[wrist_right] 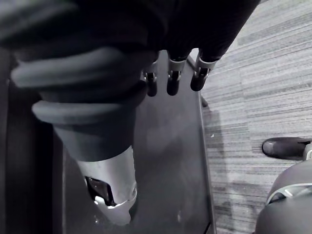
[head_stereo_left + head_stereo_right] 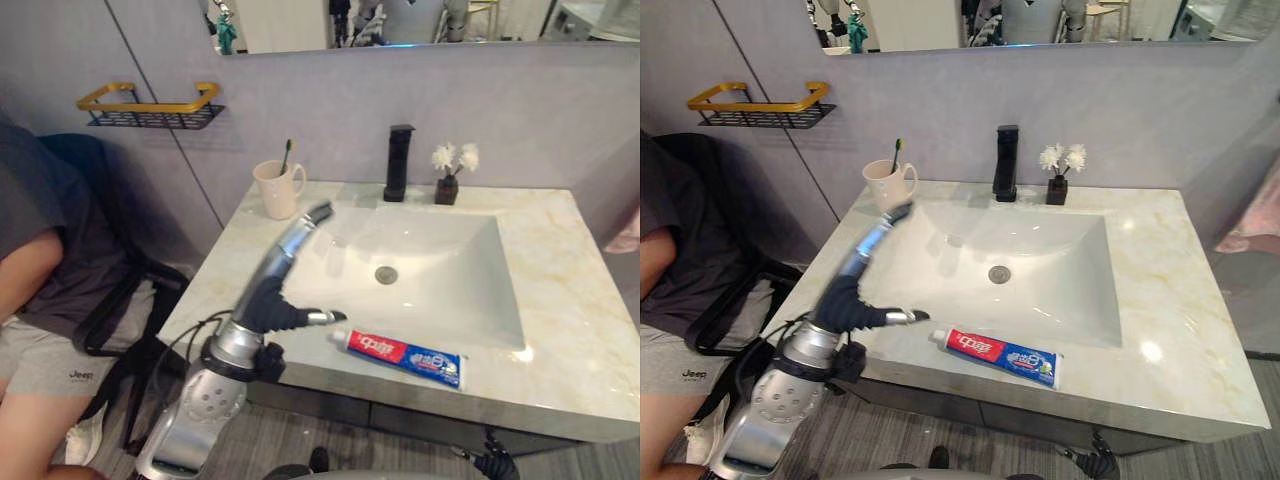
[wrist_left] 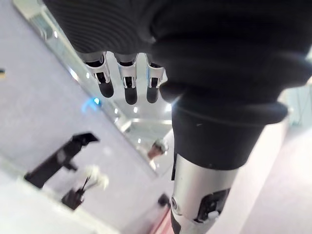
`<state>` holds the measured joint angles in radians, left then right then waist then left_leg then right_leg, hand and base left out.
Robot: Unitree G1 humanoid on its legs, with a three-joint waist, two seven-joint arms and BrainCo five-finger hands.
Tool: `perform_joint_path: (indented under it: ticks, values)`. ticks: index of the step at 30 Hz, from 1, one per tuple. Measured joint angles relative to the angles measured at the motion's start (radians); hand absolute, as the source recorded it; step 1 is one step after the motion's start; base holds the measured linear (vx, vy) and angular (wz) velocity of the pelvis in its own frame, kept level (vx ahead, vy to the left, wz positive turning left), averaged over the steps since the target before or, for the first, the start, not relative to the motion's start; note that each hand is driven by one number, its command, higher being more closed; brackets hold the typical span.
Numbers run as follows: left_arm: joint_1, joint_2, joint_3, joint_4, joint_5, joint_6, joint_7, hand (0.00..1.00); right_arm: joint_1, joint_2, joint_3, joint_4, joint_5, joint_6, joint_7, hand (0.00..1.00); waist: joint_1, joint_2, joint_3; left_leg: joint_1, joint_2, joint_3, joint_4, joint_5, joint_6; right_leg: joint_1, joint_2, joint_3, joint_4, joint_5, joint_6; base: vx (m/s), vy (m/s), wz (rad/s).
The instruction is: Organize washtable
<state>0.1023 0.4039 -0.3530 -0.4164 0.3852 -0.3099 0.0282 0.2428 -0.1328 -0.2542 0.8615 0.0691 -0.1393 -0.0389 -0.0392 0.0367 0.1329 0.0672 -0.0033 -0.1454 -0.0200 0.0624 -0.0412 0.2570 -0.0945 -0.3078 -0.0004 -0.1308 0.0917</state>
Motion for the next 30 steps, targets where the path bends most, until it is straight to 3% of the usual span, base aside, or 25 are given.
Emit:
perform_joint_path:
  ticks: [4, 9, 21, 27, 28, 30]
  values:
    - [-0.069, 0.002, -0.106, 0.158, 0.11, 0.0, -0.027, 0.0, -0.005, -0.002, 0.001, 0.018, 0.0, -0.009, 0.0, 0.0, -0.004, -0.014, -0.009, 0.005, 0.009, 0.008, -0.001, -0.003, -0.004, 0.001, 0.007, 0.01, -0.001, 0.002, -0.002, 0.02, -0.03, -0.08]
    - [-0.105, 0.002, -0.126, 0.273, 0.174, 0.023, -0.03, 0.0, -0.013, -0.007, 0.027, 0.018, 0.0, -0.009, -0.001, 0.0, -0.011, -0.019, -0.008, 0.008, 0.008, 0.011, -0.001, -0.003, -0.004, 0.001, 0.005, 0.014, -0.001, 0.003, 0.0, 0.0, 0.0, -0.01]
    - [-0.148, 0.003, -0.168, 0.393, 0.219, 0.039, -0.034, 0.0, -0.025, -0.007, 0.029, 0.018, 0.0, -0.007, -0.004, 0.0, -0.013, -0.018, -0.008, 0.019, 0.009, 0.023, -0.017, -0.002, -0.004, 0.001, 0.004, 0.034, -0.016, 0.013, 0.0, 0.0, 0.0, -0.04]
    - [-0.193, 0.003, -0.171, 0.423, 0.237, 0.031, -0.049, 0.0, -0.041, -0.008, 0.032, 0.018, -0.001, -0.005, -0.004, 0.0, -0.03, -0.018, -0.008, 0.023, 0.009, 0.035, -0.02, -0.002, -0.004, 0.002, 0.003, 0.042, -0.021, 0.018, 0.001, 0.0, 0.0, -0.04]
    - [-0.204, 0.003, -0.175, 0.432, 0.237, 0.03, -0.049, 1.0, -0.041, -0.009, 0.039, 0.018, -0.001, -0.005, -0.004, 0.0, -0.03, -0.018, -0.008, 0.027, 0.01, 0.039, -0.022, -0.002, -0.004, 0.003, 0.003, 0.046, -0.021, 0.018, 0.001, -0.02, 0.002, -0.09]
    - [-0.213, 0.003, -0.179, 0.451, 0.238, 0.028, -0.049, 1.0, -0.043, -0.013, 0.045, 0.018, -0.001, -0.005, -0.004, 0.0, -0.031, -0.019, -0.008, 0.039, 0.012, 0.044, -0.036, -0.001, -0.004, 0.004, 0.004, 0.056, -0.021, 0.018, 0.0, -0.02, 0.001, -0.14]
